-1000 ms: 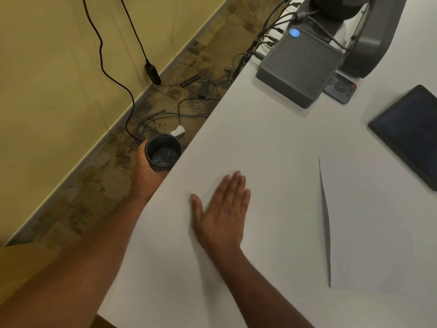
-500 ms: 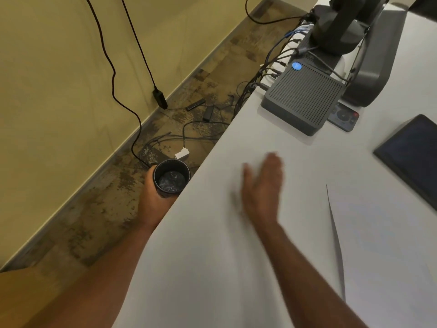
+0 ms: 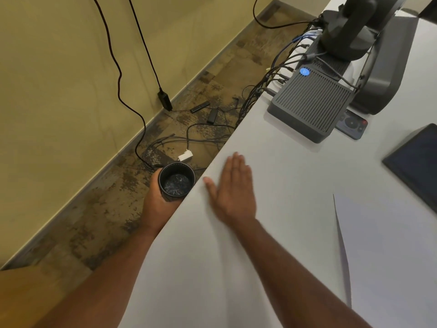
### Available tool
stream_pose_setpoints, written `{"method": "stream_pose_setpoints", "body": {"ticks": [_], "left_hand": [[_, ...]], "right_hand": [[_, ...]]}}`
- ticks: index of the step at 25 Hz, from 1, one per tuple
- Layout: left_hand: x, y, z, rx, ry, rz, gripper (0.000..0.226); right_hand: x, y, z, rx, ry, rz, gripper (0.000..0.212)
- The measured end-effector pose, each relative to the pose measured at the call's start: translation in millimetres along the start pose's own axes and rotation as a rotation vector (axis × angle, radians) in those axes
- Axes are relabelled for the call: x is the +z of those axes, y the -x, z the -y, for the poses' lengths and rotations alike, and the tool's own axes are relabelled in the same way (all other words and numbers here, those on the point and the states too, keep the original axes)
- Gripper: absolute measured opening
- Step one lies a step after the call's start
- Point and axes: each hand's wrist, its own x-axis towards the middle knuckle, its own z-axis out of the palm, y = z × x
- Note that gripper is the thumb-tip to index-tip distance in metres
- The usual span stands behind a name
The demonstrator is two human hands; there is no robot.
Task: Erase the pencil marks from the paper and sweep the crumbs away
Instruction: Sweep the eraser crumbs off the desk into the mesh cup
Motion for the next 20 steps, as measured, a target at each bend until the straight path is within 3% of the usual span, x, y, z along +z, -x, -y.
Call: {"method": "stream_pose_setpoints", "body": {"ticks": [2, 4, 5, 7, 9, 11, 12, 15, 17, 20], "left_hand": [[-1, -1, 0, 0.023, -0.001, -0.003, 0.102], [-1, -3, -1, 0.022, -0.014, 0.014, 0.091], [-1, -2, -1, 0.010, -0.009, 0.010, 0.082], [-1, 1, -4, -0.012, 0.000, -0.018, 0.084], [-1, 4, -5, -0.013, -0.016, -0.033, 0.099], [0, 4, -5, 0.007, -0.026, -0.022, 0.104], [0, 4, -5, 0.012, -0.034, -0.020, 0.103], [-1, 3, -8, -0.009, -0.050, -0.023, 0.096], [-1, 2, -6, 0.003, -0.048, -0.028, 0.093], [-2, 1, -5, -0.009, -0.056, -0.001, 0.085]], "right_hand": [[9, 15, 37, -0.142, -0.077, 0.029, 0.082], [6, 22, 63, -0.302, -0.346, 0.104, 0.071], [0, 22, 66, -0.301, -0.544, 0.133, 0.068], [-11, 20, 49, -0.098, -0.772, 0.035, 0.067], [-15, 16, 8, 0.261, -0.511, -0.170, 0.069], [-18, 23, -26, 0.501, -0.219, -0.157, 0.074], [-16, 29, -29, 0.530, -0.145, -0.126, 0.077], [-3, 41, 14, 0.394, -0.090, -0.058, 0.079], [7, 43, 53, 0.167, -0.138, -0.009, 0.077], [2, 37, 83, -0.124, -0.579, 0.121, 0.062]]}}
